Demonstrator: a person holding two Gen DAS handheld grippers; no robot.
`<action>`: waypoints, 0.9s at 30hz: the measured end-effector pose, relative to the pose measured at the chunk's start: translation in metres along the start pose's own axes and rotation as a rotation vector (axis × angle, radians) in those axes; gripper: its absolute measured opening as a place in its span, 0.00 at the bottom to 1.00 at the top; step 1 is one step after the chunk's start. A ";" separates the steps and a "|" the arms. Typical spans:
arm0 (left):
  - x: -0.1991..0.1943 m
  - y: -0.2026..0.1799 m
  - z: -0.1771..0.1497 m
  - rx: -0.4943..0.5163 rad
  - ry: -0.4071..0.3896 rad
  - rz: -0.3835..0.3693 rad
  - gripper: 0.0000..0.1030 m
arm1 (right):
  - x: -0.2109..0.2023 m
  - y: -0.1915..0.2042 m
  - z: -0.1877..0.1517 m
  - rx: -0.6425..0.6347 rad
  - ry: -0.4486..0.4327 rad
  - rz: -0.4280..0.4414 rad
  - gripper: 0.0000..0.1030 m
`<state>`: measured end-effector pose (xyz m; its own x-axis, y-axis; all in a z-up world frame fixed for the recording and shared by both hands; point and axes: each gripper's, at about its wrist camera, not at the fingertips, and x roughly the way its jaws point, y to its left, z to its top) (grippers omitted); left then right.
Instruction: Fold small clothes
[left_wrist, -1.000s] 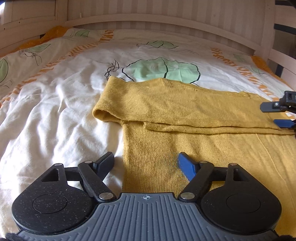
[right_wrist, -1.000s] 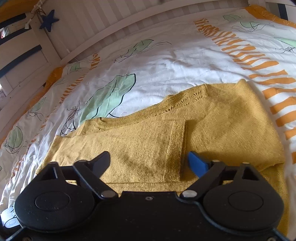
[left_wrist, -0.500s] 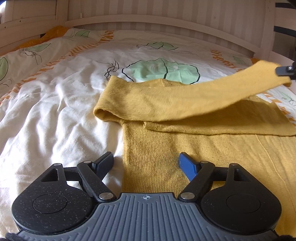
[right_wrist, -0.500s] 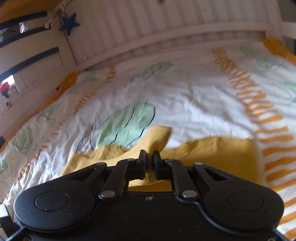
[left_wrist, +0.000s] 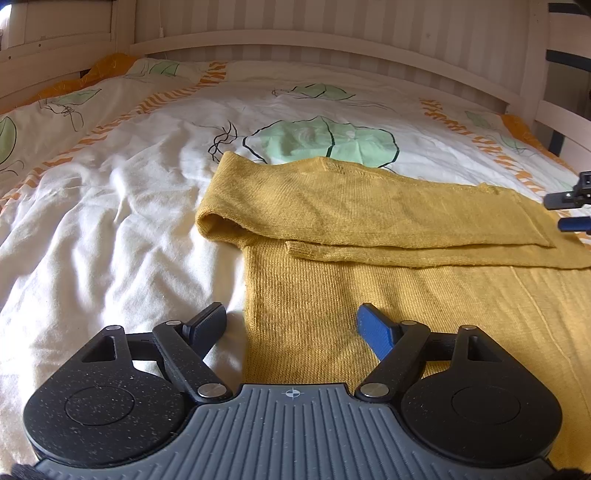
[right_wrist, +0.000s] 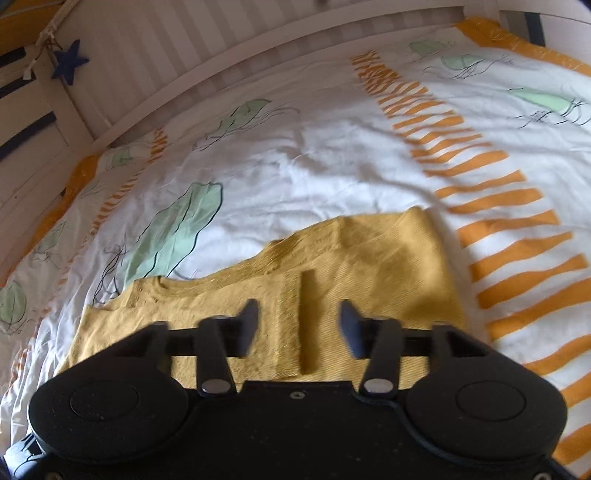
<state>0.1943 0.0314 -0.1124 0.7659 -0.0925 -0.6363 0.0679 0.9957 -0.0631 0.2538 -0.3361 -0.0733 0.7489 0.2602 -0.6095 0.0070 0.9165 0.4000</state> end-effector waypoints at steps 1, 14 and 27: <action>0.000 0.000 0.000 -0.001 0.000 -0.001 0.76 | 0.004 0.002 -0.002 -0.003 0.012 0.006 0.61; 0.000 0.000 0.000 0.001 -0.001 -0.001 0.76 | -0.019 0.059 0.002 -0.140 -0.030 0.127 0.14; 0.000 0.000 -0.001 0.000 -0.002 -0.003 0.76 | 0.000 0.004 0.005 -0.186 0.044 -0.171 0.23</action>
<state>0.1936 0.0314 -0.1127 0.7668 -0.0956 -0.6347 0.0701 0.9954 -0.0651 0.2569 -0.3342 -0.0685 0.7175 0.1061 -0.6885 0.0057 0.9874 0.1581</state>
